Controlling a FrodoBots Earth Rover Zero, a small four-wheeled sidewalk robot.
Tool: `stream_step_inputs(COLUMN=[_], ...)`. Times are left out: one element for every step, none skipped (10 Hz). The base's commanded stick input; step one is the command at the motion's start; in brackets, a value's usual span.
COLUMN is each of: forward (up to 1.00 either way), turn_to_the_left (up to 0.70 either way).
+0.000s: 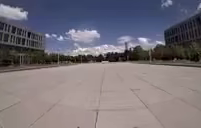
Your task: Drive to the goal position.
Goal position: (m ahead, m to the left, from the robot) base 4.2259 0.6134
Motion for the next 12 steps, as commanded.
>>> stream_step_inputs(forward=[0.7,0.7,0.7,0.7,0.7,0.7,0.7,0.7,0.7,0.7,0.7,0.7], turn_to_the_left=[0.0,0.0,0.0,0.0,0.0,0.0,0.0,0.0,0.0,0.0,0.0,0.0])
